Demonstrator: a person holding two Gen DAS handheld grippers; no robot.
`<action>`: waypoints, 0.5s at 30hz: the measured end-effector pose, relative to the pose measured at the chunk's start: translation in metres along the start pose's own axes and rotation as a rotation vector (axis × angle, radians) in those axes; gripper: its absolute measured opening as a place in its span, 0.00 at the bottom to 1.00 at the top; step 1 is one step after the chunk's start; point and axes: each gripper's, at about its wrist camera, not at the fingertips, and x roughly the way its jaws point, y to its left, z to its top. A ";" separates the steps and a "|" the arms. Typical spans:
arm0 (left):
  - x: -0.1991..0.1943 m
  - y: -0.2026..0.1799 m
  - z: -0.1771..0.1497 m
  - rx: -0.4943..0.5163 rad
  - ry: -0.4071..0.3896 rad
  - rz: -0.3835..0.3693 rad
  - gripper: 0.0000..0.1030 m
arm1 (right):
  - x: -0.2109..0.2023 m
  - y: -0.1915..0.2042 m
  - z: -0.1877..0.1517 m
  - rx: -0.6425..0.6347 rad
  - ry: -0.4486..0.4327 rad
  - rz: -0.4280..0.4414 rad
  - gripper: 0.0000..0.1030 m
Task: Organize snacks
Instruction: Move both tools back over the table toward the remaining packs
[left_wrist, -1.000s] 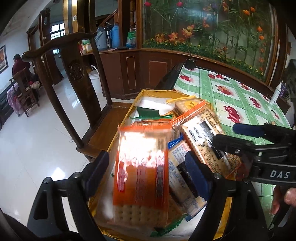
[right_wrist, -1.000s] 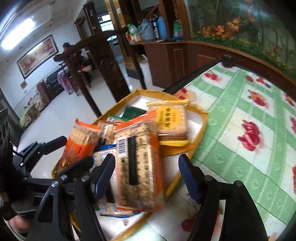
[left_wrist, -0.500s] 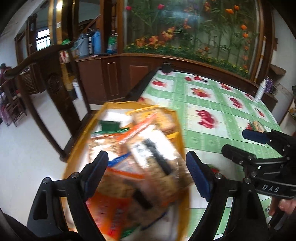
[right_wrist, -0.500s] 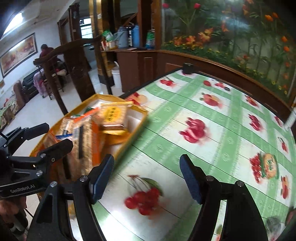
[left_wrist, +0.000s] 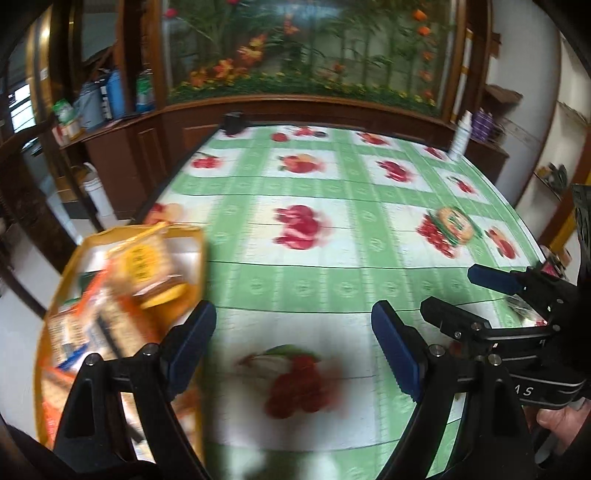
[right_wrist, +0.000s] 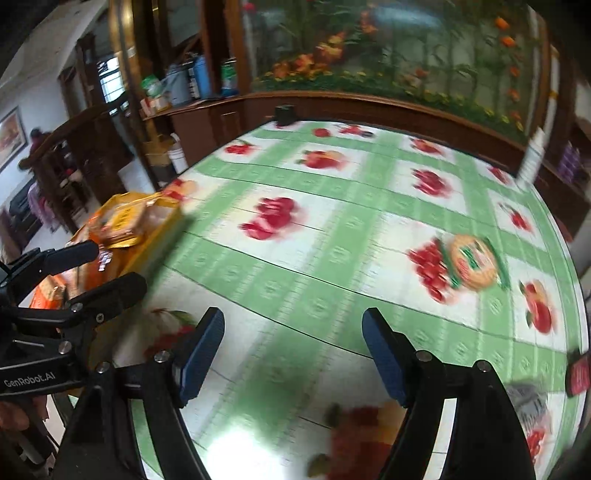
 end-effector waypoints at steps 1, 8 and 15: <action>0.004 -0.007 0.002 0.009 0.009 -0.010 0.84 | 0.000 -0.007 -0.002 0.015 0.004 -0.003 0.75; 0.028 -0.059 0.013 0.078 0.048 -0.076 0.84 | -0.005 -0.058 -0.015 0.108 0.017 -0.063 0.75; 0.046 -0.089 0.023 0.098 0.083 -0.118 0.84 | -0.015 -0.092 -0.027 0.162 0.019 -0.109 0.76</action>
